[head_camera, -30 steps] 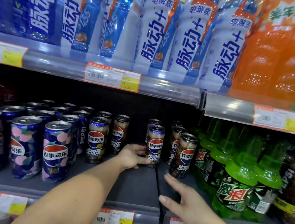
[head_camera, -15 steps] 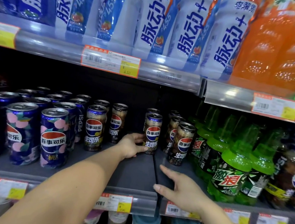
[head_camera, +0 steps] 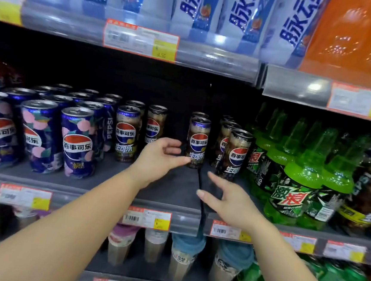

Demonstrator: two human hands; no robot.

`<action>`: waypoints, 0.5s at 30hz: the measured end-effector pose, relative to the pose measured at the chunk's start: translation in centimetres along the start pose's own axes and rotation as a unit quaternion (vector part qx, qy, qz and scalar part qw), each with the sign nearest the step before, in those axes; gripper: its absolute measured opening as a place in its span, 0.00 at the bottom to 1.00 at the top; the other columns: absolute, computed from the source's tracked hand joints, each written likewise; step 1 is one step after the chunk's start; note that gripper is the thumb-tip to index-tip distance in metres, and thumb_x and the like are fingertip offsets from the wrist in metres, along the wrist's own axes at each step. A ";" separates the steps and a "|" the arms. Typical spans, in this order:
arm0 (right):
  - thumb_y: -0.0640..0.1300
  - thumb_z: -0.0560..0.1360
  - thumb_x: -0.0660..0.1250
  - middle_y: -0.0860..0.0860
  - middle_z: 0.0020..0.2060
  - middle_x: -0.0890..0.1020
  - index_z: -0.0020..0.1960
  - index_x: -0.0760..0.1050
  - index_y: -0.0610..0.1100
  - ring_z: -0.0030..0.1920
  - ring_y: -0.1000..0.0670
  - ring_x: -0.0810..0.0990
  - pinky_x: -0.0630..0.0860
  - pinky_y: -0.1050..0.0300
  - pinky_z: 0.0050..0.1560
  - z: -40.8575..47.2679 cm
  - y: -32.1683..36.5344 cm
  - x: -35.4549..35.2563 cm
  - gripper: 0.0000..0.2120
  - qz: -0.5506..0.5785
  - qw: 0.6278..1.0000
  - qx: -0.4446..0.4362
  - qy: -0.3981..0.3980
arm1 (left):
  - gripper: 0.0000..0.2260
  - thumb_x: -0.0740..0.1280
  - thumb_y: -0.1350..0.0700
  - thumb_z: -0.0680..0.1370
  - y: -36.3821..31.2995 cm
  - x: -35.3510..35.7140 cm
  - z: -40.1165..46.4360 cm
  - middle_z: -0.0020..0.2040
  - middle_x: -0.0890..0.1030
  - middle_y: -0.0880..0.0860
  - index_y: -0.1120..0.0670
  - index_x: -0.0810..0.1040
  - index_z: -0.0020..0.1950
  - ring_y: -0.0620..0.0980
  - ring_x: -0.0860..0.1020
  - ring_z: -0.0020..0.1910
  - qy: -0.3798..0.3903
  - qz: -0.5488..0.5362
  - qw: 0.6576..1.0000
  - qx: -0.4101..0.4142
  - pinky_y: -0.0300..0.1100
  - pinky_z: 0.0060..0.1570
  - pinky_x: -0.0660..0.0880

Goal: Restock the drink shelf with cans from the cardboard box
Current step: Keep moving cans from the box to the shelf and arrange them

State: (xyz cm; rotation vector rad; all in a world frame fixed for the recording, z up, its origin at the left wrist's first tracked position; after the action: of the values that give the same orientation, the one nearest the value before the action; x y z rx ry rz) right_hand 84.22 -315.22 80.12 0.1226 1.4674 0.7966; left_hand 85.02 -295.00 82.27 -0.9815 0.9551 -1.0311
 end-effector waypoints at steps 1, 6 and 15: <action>0.62 0.73 0.66 0.56 0.55 0.75 0.76 0.61 0.54 0.48 0.58 0.75 0.68 0.61 0.54 0.0 0.5 -0.1 0.35 0.013 1.000 0.003 -0.014 | 0.21 0.77 0.57 0.69 -0.1 -0.6 -1.0 0.56 0.81 0.51 0.50 0.76 0.59 0.46 0.81 0.52 -0.008 -0.005 1.000 0.007 0.40 0.53 0.77; 0.60 0.75 0.65 0.56 0.70 0.72 0.74 0.65 0.53 0.67 0.54 0.72 0.67 0.61 0.63 -1.0 5.0 1.2 0.29 0.044 0.997 -0.009 -0.056 | 0.16 0.76 0.58 0.70 -1.5 -5.3 -6.2 0.51 0.82 0.49 0.48 0.77 0.54 0.44 0.81 0.51 -0.049 -0.008 0.998 0.039 0.38 0.54 0.77; 0.54 0.77 0.66 0.57 0.61 0.78 0.63 0.76 0.53 0.57 0.56 0.76 0.71 0.60 0.58 -6.0 26.7 12.8 0.16 0.098 0.984 -0.142 -0.052 | 0.10 0.73 0.63 0.72 -2.2 -26.0 -21.8 0.47 0.83 0.49 0.52 0.79 0.50 0.40 0.81 0.45 -0.151 0.054 0.986 0.039 0.31 0.49 0.76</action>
State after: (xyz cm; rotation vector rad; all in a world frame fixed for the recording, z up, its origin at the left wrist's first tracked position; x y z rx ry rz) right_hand 66.77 -290.70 82.80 0.0910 1.2418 1.1365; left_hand 57.90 -274.50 82.52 -0.9775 0.7047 -0.7955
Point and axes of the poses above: each hand's wrist, its own z-axis towards the middle knuckle, its own x-axis out of the palm, y = z × x, the point moved 8 cm from there along z, towards the middle knuckle
